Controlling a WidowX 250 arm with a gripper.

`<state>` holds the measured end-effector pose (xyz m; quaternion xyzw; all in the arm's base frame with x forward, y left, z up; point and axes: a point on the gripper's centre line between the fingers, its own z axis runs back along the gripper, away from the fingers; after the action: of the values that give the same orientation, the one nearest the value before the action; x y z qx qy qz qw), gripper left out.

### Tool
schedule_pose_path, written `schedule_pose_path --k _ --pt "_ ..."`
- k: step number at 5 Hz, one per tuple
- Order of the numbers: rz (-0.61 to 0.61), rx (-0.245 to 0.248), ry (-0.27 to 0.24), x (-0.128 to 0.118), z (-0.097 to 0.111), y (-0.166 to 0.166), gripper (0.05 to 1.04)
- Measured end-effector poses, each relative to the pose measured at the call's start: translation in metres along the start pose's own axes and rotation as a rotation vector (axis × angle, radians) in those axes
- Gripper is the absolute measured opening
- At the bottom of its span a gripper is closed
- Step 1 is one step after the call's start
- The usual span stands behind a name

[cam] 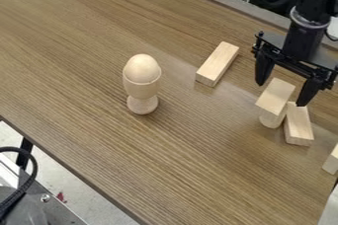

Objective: Place rectangle cuboid on top of another cuboid

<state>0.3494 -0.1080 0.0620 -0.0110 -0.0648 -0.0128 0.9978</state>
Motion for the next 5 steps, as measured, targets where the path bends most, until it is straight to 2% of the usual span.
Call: schedule_pose_path --k 1,2,3,5 --pt "0.020 -0.005 -0.003 0.000 -0.003 0.002 0.661" --pt "0.020 -0.006 -0.001 -0.001 -0.003 0.002 0.543" --pt "0.014 0.003 0.009 -0.002 -0.002 0.004 0.542" --pt "0.074 0.015 -0.033 0.016 0.006 0.028 0.542"
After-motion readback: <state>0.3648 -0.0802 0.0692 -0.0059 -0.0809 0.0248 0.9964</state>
